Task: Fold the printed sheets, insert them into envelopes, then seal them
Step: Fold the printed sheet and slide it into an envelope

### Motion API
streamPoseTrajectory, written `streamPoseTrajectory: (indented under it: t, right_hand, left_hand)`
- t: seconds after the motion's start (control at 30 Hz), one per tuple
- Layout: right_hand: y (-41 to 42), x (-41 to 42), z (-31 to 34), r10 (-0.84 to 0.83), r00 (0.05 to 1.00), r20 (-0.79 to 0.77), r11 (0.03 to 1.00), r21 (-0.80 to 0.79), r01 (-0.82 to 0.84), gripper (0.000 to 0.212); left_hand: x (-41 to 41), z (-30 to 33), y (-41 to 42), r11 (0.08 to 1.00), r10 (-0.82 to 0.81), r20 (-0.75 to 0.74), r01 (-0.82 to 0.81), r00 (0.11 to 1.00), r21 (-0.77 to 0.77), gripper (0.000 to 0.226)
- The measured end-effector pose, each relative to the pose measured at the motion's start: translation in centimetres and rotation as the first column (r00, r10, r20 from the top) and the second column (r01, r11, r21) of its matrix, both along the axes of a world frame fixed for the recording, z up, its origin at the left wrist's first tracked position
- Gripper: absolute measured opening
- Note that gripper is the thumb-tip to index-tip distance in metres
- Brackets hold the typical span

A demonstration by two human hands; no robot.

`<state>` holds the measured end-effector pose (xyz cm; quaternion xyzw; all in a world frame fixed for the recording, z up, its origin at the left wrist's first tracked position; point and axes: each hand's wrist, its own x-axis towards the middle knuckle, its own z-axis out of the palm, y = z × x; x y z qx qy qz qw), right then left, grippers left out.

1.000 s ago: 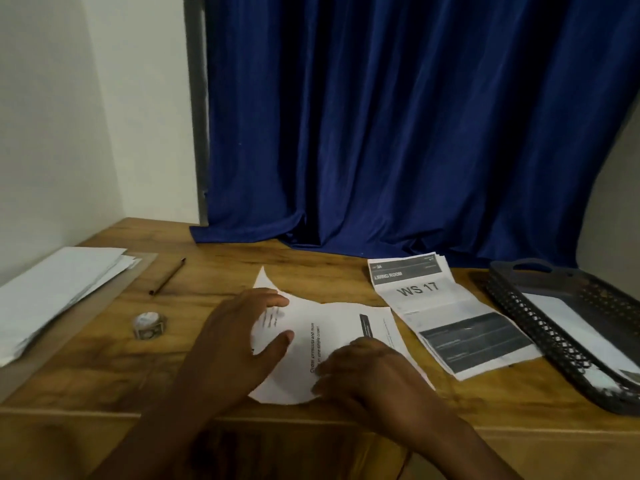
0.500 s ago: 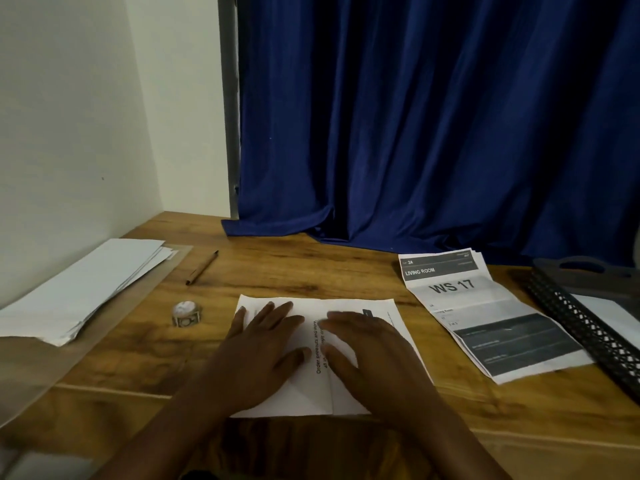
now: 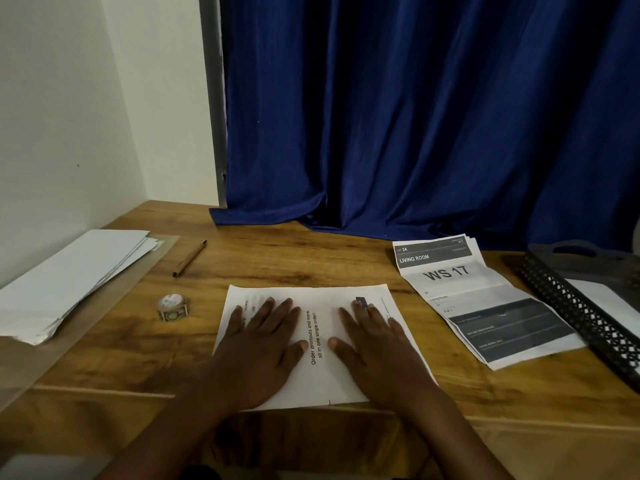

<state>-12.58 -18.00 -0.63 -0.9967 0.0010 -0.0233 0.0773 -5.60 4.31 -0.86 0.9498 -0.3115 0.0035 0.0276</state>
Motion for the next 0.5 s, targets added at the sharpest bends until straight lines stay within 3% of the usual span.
streamPoseTrajectory:
  t: [0.33,0.5]
  right_hand:
    - [-3.8,-0.9,-0.8,-0.081,0.996,0.041,0.997,0.007,0.081,0.071]
    - [-3.0,-1.6,0.1,-0.126,0.983,0.134,0.991,0.066,0.118,0.07]
  left_hand:
    - [0.3,0.9,2.7,0.995,0.095,-0.083,-0.095,0.992,-0.004,0.098]
    - [-0.4,0.8,3.7,0.99,0.137,-0.054,-0.138,0.989,-0.024,0.097]
